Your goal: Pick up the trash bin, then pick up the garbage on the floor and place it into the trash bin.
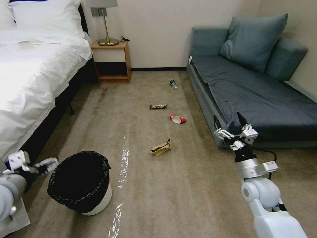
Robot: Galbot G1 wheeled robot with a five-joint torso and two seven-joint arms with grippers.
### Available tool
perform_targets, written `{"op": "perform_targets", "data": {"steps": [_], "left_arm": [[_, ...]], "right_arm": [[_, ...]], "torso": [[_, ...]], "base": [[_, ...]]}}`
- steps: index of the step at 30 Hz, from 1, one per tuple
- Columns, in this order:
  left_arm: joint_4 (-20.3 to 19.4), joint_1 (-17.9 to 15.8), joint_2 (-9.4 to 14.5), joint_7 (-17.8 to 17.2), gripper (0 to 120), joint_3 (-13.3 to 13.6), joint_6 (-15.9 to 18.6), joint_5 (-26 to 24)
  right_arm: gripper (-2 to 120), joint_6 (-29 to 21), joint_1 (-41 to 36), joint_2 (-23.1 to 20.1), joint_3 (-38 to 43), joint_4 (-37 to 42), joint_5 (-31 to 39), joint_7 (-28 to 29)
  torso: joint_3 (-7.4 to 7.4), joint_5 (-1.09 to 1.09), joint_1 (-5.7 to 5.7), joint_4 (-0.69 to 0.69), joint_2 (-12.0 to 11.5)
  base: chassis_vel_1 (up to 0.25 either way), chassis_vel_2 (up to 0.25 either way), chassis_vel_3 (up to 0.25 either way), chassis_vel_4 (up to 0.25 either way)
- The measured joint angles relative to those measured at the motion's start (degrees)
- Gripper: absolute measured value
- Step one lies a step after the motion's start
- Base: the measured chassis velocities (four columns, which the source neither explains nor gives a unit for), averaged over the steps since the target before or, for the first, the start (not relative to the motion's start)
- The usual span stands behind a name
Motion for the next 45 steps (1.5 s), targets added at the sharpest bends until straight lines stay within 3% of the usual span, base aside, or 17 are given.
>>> {"op": "perform_targets", "data": {"steps": [2,3,5,10,14,19,29,37,41,45], "left_arm": [[0.01,0.00,-1.20,-4.97,100,0.58,-1.45,-2.49],[0.01,0.00,-1.20,-4.97,100,0.58,-1.45,-2.49],[-0.58,-0.02,-1.76,-8.32,100,0.26,-2.81,-3.89],[-1.25,-0.10,-2.58,-11.81,100,-0.18,-4.10,-6.27],[2.36,-1.26,-4.14,-13.66,100,0.52,-5.77,-6.69],[6.26,-2.23,-5.21,-13.16,100,1.57,-6.19,-6.04],[9.79,-4.03,-4.64,-12.06,100,2.23,-6.19,-6.72],[12.40,-5.89,-4.22,-11.16,100,4.02,-6.22,-6.85],[16.87,-8.38,-4.46,-9.64,100,6.12,-6.53,-5.54],[18.40,-9.32,-4.75,-8.76,100,6.89,-6.90,-5.01]], "right_arm": [[100,0.29,-0.22,-0.05,-0.50,-0.68,-0.58,0.01],[100,0.29,-0.22,-0.05,-0.50,-0.68,-0.58,0.01],[100,0.44,-0.50,-0.11,-0.73,-1.11,-0.87,0.05],[100,0.61,-0.69,-0.21,-0.97,-1.32,-1.03,0.06],[100,0.62,-0.58,-0.55,-1.10,-1.10,-1.07,0.19],[100,0.60,-0.84,-0.85,-1.04,-1.04,-1.07,0.21],[100,0.80,-1.50,-0.50,-0.99,-1.12,-1.45,0.18],[100,1.09,-1.54,-0.25,-1.09,-1.25,-1.65,0.05],[100,1.47,-1.59,0.44,-1.50,-1.64,-2.37,-0.05],[100,1.74,-1.69,0.54,-1.52,-2.00,-2.55,-0.09]], "torso": [[0.00,0.00,0.00,0.01,0.00],[0.00,0.00,0.00,0.01,0.00],[0.00,-0.01,0.00,0.00,0.00],[0.00,0.01,0.00,0.01,0.00],[0.00,0.00,0.00,0.01,0.00],[0.00,-0.01,0.00,0.01,0.00],[0.00,0.01,0.00,0.01,0.00],[0.00,0.00,0.00,0.01,0.00],[0.00,0.00,0.00,0.01,0.00],[0.00,0.00,0.00,0.01,0.00]], "base": [[0.000,0.000,0.000,0.000],[0.000,0.000,0.000,0.000],[0.000,0.000,0.000,0.000],[0.000,0.000,0.000,0.000],[0.000,0.000,0.000,0.000],[0.000,0.000,0.000,0.000],[0.000,0.000,0.000,0.000],[0.000,0.000,0.000,0.000],[0.000,0.000,0.000,0.000],[0.000,0.000,0.000,0.000]]}}
